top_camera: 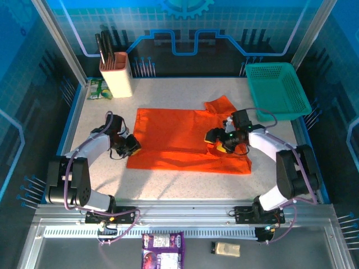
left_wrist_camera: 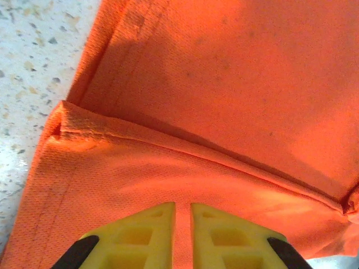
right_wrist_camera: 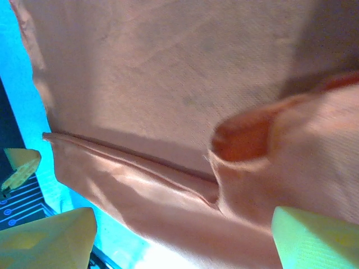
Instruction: Fold the inside-out t-shirt
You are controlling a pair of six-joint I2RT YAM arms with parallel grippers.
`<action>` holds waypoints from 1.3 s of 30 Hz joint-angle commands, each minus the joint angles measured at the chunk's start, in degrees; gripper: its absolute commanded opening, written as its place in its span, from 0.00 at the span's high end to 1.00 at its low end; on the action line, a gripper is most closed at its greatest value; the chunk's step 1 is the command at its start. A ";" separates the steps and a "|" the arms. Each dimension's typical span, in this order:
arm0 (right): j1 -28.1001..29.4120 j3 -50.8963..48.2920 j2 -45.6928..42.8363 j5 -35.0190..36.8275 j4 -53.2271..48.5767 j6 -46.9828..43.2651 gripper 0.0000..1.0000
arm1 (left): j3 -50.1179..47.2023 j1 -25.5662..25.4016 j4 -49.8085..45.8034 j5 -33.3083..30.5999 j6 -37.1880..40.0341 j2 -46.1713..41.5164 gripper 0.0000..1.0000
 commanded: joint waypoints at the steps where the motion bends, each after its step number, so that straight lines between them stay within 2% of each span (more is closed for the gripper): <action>1: 2.01 2.49 4.88 -4.40 7.25 4.80 0.18 | -0.06 -0.30 -0.62 2.75 0.20 -0.76 0.84; 7: 3.47 3.27 11.21 -6.10 15.40 8.44 0.19 | -0.25 -0.38 -0.69 2.43 0.83 -0.89 0.83; 12: 3.43 4.27 14.52 -1.49 8.90 5.57 0.20 | 0.37 -0.39 -0.76 1.63 1.21 0.07 0.83; 18: 2.06 3.99 7.54 -2.98 7.98 4.40 0.18 | 4.08 -1.45 -0.11 0.85 1.10 4.13 0.83; 23: -2.95 2.12 0.28 -2.74 1.02 0.37 0.18 | 9.67 -4.23 -0.96 -2.18 1.05 9.39 0.84; 30: -14.03 -5.69 -5.53 -0.83 -7.51 -7.27 0.17 | 14.24 -4.26 -1.38 -5.16 1.29 16.61 0.84; 35: -20.06 -10.48 -4.52 -0.49 -7.28 -10.22 0.17 | 12.24 -4.10 -0.51 -5.96 1.59 18.18 0.85; 39: -21.13 -12.84 -3.82 0.90 -7.91 -10.37 0.18 | 7.51 -3.00 1.11 -5.90 1.06 16.25 0.85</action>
